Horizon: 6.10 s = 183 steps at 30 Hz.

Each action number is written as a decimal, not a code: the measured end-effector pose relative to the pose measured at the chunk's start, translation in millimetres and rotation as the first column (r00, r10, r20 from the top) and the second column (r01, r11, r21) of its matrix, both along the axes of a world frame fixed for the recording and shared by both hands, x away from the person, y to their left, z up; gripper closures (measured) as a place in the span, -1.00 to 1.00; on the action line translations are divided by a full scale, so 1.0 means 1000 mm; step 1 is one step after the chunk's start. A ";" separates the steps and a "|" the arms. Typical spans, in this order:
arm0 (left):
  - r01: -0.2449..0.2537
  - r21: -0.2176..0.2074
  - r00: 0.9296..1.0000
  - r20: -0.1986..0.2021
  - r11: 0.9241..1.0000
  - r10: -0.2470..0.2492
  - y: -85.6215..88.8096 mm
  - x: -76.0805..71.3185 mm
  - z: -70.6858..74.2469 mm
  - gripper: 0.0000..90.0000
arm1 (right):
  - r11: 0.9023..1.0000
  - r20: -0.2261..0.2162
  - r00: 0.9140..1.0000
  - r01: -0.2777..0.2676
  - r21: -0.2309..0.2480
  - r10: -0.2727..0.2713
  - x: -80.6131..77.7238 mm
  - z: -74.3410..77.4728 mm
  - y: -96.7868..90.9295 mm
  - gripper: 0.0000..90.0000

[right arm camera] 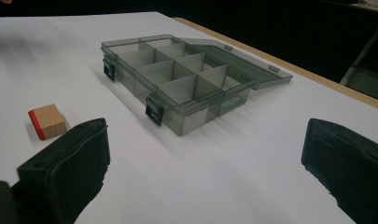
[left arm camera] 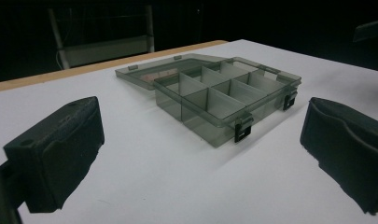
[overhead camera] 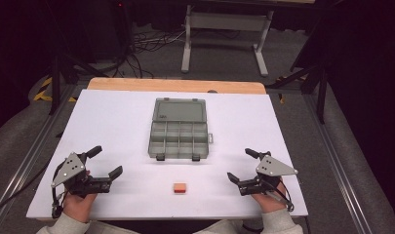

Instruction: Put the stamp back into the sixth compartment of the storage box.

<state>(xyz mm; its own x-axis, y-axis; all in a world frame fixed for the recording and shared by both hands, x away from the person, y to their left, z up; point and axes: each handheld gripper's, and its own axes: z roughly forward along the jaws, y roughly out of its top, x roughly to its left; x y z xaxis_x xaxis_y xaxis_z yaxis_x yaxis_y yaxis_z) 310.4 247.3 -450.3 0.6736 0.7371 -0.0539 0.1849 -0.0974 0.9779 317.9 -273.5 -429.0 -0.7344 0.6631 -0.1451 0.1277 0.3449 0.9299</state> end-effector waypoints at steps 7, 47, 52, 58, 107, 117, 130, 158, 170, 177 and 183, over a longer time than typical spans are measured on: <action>-0.009 0.021 1.000 -0.002 1.000 0.009 0.000 -0.001 0.000 -0.98 | 1.000 -0.020 1.000 -0.018 0.001 0.018 0.001 0.001 0.002 -0.96; 0.019 0.014 1.000 -0.021 1.000 -0.019 0.001 -0.002 0.000 -0.99 | 0.980 -0.067 0.978 -0.200 -0.021 0.198 0.019 0.025 0.061 -0.94; 0.023 0.013 0.999 -0.022 1.000 -0.023 0.001 -0.002 0.000 -0.99 | 0.965 -0.090 0.961 -0.261 0.008 0.261 0.024 0.027 0.074 -0.94; 0.026 0.012 0.999 -0.023 1.000 -0.026 0.001 -0.002 0.000 -0.98 | 0.959 -0.125 0.951 -0.284 0.019 0.284 0.029 0.030 0.085 -0.95; 0.038 0.010 0.999 -0.025 0.999 -0.038 0.001 -0.002 0.000 -0.99 | 0.903 -0.208 0.899 -0.413 -0.115 0.385 0.043 0.035 0.148 -0.81; 0.040 0.016 0.999 -0.025 0.999 -0.040 0.000 -0.003 0.000 -0.99 | 0.866 -0.269 0.870 -0.466 -0.180 0.412 0.042 0.031 0.153 -0.68; 0.040 0.016 0.999 -0.025 0.999 -0.040 0.000 -0.003 0.000 -0.99 | 0.821 -0.363 0.826 -0.526 -0.223 0.431 0.043 0.022 0.158 -0.63; 0.041 0.013 0.999 -0.027 0.999 -0.041 -0.001 -0.003 0.000 -0.99 | 0.707 -0.499 0.745 -0.632 -0.318 0.443 0.043 0.005 0.174 -0.31; 0.039 0.020 0.999 -0.017 0.999 -0.038 -0.001 -0.003 0.000 -0.99 | 0.667 -0.525 0.733 -0.652 -0.360 0.433 0.043 -0.002 0.178 -0.19; 0.041 0.023 0.999 -0.014 0.999 -0.041 -0.001 -0.002 0.000 -0.99 | 0.647 -0.536 0.726 -0.662 -0.379 0.430 0.042 -0.005 0.180 -0.06; 0.041 0.024 0.999 -0.017 0.999 -0.041 -0.001 -0.002 0.000 -0.99 | 0.633 -0.540 0.728 -0.664 -0.398 0.423 0.041 -0.007 0.181 0.08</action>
